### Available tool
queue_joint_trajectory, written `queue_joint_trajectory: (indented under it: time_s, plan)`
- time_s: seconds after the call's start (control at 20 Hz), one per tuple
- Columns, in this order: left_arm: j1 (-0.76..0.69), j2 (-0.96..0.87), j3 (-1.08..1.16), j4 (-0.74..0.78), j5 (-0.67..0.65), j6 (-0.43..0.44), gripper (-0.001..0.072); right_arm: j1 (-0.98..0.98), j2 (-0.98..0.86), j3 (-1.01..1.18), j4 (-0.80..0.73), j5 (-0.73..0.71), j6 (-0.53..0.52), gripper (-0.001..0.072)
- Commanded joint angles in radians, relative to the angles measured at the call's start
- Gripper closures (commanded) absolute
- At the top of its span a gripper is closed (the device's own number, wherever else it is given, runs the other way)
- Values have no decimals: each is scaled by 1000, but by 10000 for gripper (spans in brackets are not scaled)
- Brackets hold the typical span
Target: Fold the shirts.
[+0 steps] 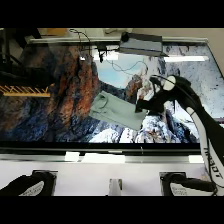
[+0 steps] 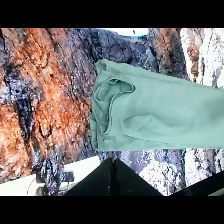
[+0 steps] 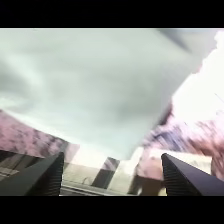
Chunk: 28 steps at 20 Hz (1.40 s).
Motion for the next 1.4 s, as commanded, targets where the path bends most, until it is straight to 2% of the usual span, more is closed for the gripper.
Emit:
queue_joint_trajectory:
  time_s: [0.0,0.15,0.3,0.35,0.4,0.45,0.55,0.6,0.65,0.75,0.95,1.15,1.35]
  plan:
    - [0,1,0,5,7,0,676,-109,43,-193,129,-103,5,105]
    - [0,2,0,4,4,-3,676,-105,31,-268,211,-278,-3,111]
    - [0,2,0,3,-3,-8,675,-105,-23,-268,238,-304,-5,118]
    - [0,2,0,3,-3,-11,675,-105,-39,-268,261,-314,-13,129]
    - [0,2,0,3,-3,-12,676,-105,-53,-268,299,-328,-40,186]
    - [0,2,0,0,-3,-12,676,-104,-65,-268,341,-340,-63,199]
    - [0,2,0,0,-3,-29,675,-103,-83,-268,398,-356,-72,311]
    - [0,2,0,0,-3,-30,676,-103,-88,-268,404,-367,-71,467]
    - [0,1,0,1,-3,-29,676,-104,-87,-267,405,-379,-71,664]
    - [0,1,0,1,-3,-29,675,-130,-86,-230,405,-387,-120,681]
    - [0,-6,0,1,-3,-29,675,-298,-86,19,389,-203,-233,681]
    - [0,-17,-13,1,-3,-30,675,-570,-86,258,314,-80,-199,681]
    - [0,-18,-44,1,-3,-37,675,-865,-86,354,291,11,-175,681]
